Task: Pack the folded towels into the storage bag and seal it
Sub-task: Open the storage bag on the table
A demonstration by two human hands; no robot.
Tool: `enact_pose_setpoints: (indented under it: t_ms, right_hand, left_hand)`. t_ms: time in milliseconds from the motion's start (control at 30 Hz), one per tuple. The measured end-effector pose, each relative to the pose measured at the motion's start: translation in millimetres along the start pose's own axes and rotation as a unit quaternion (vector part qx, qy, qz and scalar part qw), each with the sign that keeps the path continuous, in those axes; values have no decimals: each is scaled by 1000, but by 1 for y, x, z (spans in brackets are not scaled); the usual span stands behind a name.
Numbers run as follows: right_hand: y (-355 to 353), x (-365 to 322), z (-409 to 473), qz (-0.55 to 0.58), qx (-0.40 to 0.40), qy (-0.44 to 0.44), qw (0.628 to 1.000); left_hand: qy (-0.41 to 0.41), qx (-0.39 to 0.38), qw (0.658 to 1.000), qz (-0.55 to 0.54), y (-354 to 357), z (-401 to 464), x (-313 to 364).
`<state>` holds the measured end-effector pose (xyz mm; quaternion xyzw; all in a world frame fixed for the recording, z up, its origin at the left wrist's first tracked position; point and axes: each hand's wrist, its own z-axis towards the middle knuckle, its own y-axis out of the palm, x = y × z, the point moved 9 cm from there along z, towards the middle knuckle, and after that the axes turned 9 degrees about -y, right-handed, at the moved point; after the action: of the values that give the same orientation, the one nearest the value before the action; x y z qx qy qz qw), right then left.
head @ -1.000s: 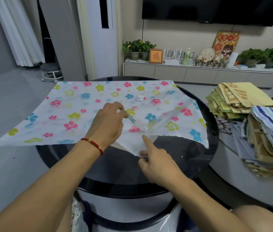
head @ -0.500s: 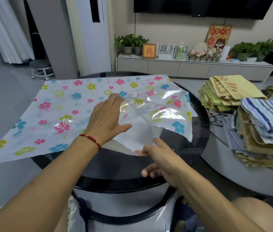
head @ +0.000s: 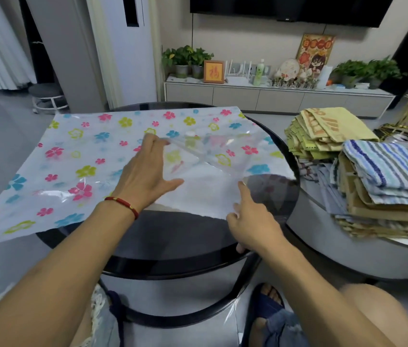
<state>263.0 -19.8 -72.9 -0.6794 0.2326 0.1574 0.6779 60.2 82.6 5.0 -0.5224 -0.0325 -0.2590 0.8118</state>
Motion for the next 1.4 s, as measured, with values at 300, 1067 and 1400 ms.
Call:
enact_pose_setpoints:
  t_ms: [300,1067,1400]
  right_hand:
    - [-51,-25,5,-79,136,-138,978]
    - [53,-122,-8,-265,69,-347,897]
    - [66,-116,6,-209,38,-340,916]
  left_hand:
    - [27,-25,999,-17,11,-6,-5]
    - [-18,-149,972,-181,1,-25,-8]
    - [-70,-80,990,96,-35,-54,-58]
